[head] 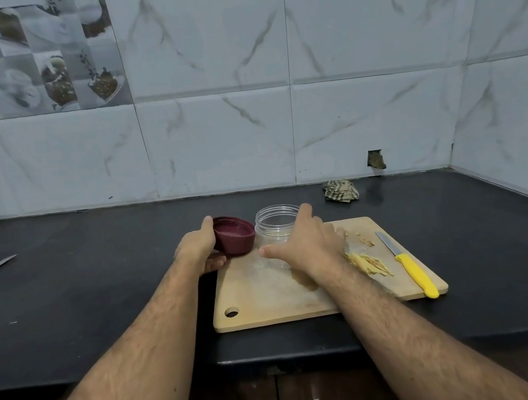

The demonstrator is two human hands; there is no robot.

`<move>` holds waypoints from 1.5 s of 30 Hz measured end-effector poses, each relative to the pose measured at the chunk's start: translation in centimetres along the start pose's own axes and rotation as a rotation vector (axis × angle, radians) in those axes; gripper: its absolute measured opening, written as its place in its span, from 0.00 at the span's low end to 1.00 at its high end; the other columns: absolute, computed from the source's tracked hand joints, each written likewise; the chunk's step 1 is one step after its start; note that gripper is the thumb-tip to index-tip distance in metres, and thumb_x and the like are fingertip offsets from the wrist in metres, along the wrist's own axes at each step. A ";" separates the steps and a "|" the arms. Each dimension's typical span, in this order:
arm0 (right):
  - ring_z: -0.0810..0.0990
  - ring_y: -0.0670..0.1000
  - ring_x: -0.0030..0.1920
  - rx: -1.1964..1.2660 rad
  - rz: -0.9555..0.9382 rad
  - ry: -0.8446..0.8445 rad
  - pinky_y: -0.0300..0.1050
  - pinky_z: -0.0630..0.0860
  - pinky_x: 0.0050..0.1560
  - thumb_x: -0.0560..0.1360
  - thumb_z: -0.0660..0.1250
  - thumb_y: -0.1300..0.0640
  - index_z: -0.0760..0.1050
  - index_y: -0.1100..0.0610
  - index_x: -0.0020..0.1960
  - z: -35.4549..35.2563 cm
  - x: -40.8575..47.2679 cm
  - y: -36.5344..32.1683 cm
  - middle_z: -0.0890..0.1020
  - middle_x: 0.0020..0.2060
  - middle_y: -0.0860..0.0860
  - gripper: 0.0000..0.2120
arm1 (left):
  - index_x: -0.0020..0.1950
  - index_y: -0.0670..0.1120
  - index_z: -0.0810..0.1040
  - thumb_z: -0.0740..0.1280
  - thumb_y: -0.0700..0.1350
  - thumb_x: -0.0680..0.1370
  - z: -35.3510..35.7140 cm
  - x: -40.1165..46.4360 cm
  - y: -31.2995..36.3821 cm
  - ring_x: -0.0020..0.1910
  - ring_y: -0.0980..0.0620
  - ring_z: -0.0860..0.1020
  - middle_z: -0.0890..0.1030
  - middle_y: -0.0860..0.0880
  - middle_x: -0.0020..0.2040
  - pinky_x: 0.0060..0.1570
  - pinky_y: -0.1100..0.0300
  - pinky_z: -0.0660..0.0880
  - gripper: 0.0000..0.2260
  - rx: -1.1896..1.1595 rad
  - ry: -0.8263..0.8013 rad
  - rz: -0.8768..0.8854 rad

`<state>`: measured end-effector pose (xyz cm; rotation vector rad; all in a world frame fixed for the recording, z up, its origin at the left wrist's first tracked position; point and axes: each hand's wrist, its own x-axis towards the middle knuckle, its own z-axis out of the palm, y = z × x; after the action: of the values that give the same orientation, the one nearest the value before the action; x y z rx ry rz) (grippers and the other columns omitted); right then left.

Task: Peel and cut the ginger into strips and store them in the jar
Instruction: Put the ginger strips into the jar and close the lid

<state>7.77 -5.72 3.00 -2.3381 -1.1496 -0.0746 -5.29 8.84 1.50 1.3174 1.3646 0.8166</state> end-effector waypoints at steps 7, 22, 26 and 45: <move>0.77 0.56 0.62 -0.012 0.000 0.009 0.59 0.62 0.68 0.61 0.72 0.27 0.61 0.56 0.69 -0.1 -0.2 0.0 0.79 0.61 0.53 0.49 | 0.37 0.41 0.74 0.65 0.58 0.78 0.4 0.8 -1.0 0.26 0.49 0.76 0.76 0.46 0.31 0.33 0.58 0.77 0.21 0.011 0.105 0.047; 0.71 0.58 0.69 0.068 -0.067 -0.075 0.57 0.66 0.69 0.60 0.69 0.23 0.43 0.59 0.80 -2.0 -0.2 1.2 0.73 0.69 0.56 0.65 | 0.32 0.41 0.78 0.61 0.61 0.79 -0.6 -3.1 -0.3 0.30 0.48 0.79 0.80 0.47 0.28 0.40 0.57 0.78 0.27 0.323 0.257 0.204; 0.74 0.58 0.66 0.184 -0.042 -0.069 0.51 0.74 0.58 0.69 0.70 0.31 0.63 0.60 0.74 -5.4 0.8 3.5 0.75 0.67 0.56 0.46 | 0.25 0.46 0.66 0.62 0.56 0.79 0.1 -6.6 0.6 0.27 0.50 0.69 0.70 0.50 0.24 0.32 0.56 0.67 0.25 0.262 0.365 0.531; 0.77 0.51 0.31 -0.181 0.076 -0.296 0.43 0.71 0.28 0.76 0.56 0.66 0.74 0.60 0.42 -6.2 0.7 7.8 0.77 0.35 0.54 0.09 | 0.48 0.49 0.85 0.67 0.50 0.78 6.6 -12.3 -3.4 0.45 0.57 0.78 0.84 0.55 0.45 0.44 0.63 0.69 0.08 0.531 -0.045 0.734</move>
<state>15.15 -12.11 5.10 -2.6156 -1.2340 0.2097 -1.43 -4.80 -0.79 2.3117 1.0882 0.9154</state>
